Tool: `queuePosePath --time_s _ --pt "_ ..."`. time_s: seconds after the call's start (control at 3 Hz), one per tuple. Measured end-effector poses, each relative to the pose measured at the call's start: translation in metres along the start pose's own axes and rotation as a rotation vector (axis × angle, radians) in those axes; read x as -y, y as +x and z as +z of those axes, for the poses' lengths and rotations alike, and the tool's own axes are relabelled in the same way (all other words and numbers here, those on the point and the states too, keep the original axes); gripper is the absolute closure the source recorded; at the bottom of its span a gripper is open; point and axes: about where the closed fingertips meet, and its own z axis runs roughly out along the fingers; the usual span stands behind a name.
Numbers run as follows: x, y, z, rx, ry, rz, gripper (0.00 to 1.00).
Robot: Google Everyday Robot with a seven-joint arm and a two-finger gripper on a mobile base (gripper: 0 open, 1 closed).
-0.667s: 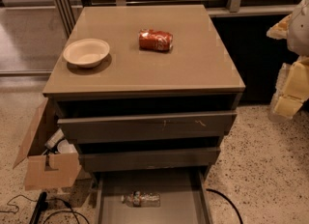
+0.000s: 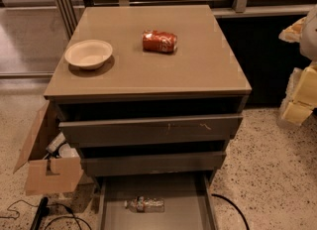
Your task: Pick water bottle from bottom drawer and place on counter
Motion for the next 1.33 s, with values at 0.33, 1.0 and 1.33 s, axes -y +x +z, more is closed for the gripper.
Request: queuePosePath --time_s 0.33,1.0,1.33 --pt "-0.018 0.007 0.016 0.046 -0.007 0.065 0.00" --pt "-0.058 0.019 0.104 0.229 -0.123 0.076 0.00" --pt "-0.072 0.008 0.147 0.273 -0.158 0.031 0.00"
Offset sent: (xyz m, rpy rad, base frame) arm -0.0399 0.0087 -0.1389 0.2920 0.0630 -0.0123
